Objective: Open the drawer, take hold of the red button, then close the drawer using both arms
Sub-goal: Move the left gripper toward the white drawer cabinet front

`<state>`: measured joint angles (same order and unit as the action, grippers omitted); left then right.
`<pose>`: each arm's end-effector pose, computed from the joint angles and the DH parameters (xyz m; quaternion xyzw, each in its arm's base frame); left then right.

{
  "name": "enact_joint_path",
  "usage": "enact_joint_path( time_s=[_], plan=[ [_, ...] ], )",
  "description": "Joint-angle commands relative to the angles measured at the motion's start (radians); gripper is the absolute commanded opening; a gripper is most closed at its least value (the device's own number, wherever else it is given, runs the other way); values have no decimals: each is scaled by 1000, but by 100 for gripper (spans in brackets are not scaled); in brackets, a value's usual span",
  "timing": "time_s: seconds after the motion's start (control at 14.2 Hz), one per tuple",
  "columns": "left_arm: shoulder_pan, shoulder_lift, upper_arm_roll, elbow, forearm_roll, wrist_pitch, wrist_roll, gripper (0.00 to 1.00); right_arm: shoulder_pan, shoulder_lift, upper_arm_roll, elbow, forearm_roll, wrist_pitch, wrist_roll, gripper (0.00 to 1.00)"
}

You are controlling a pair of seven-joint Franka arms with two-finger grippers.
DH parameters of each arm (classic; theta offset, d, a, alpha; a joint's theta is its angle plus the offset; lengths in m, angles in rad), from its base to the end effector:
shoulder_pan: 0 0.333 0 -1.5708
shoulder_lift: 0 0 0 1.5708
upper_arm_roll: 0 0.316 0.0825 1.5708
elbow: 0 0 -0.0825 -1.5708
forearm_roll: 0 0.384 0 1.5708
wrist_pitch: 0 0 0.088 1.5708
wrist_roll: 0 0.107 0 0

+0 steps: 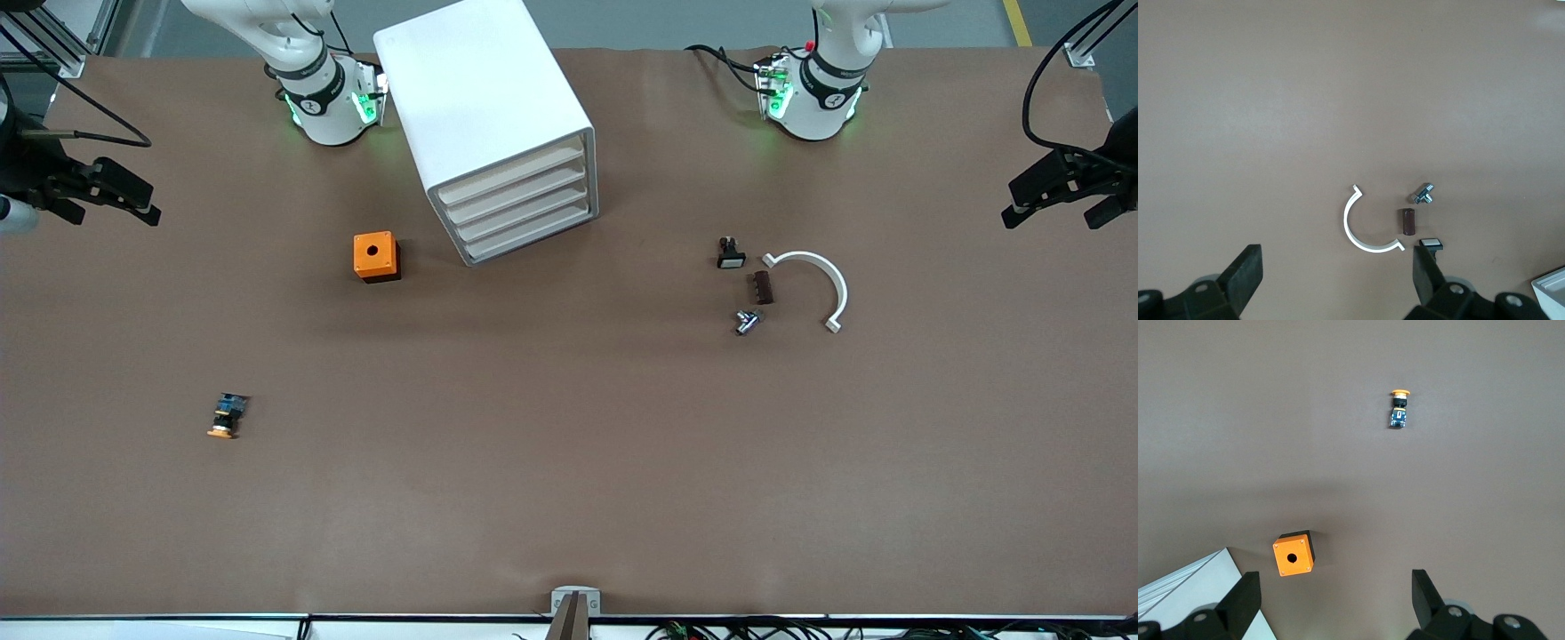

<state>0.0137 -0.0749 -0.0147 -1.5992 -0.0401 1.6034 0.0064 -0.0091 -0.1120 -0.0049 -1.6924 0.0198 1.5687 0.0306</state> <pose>0.5345 -0.0050 0.6549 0.9990 -0.0038 0.0396 0.0194 0.5182 -0.0053 0.6270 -0.9997 0.0223 0.0059 0.0101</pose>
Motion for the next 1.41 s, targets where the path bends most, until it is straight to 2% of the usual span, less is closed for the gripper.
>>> enact_joint_path(
  time_s=[0.0,0.35,0.71,1.06,1.34],
  plan=[
    [3,6,-4,13,19,-28,4,99,-2,-25,-3,-21,6,2,-12,100],
    [14,13,5,18,17,-31,1,99,-2,-25,-3,-21,6,1,-12,100],
    [49,72,7,19,17,-39,-8,99,0,-25,-3,-21,6,1,-12,100],
    [34,216,1,27,14,-22,-19,100,0,-25,-3,-21,6,1,-12,100],
    [-1,343,-2,54,23,-20,-130,100,1,-25,-3,-21,6,1,-12,100]
  ],
)
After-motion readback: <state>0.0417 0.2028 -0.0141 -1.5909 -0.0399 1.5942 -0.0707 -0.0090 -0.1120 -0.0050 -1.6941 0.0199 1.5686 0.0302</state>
